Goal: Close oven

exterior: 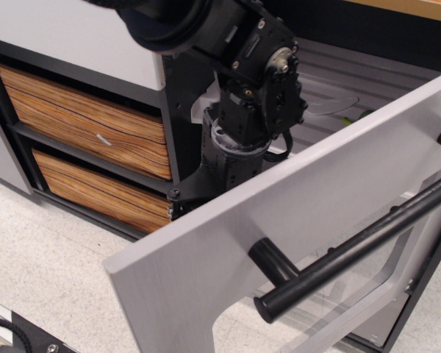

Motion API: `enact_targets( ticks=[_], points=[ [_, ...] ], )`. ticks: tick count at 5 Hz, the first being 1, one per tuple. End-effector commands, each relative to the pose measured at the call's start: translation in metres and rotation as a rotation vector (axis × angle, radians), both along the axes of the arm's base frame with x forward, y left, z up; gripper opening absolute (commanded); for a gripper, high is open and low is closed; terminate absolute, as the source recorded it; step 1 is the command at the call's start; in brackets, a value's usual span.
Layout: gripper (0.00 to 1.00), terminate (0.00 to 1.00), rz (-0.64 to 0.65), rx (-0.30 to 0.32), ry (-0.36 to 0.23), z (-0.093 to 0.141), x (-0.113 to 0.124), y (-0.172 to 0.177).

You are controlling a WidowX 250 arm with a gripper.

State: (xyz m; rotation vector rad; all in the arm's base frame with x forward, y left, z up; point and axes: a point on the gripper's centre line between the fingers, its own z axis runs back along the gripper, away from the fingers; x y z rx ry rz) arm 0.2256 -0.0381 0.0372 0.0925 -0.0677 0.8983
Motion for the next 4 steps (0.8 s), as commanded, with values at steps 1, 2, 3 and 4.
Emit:
enact_targets(
  ticks=[1, 2, 3, 4],
  points=[
    [1.00, 0.00, 0.000, 0.000, 0.000, 0.000, 0.000, 0.000],
    [1.00, 0.00, 0.074, -0.059, -0.037, 0.019, 0.001, -0.002],
    [1.00, 0.00, 0.147, -0.110, -0.098, 0.045, 0.003, -0.007],
    [1.00, 0.00, 0.196, -0.151, -0.127, 0.075, 0.002, -0.013]
  ],
)
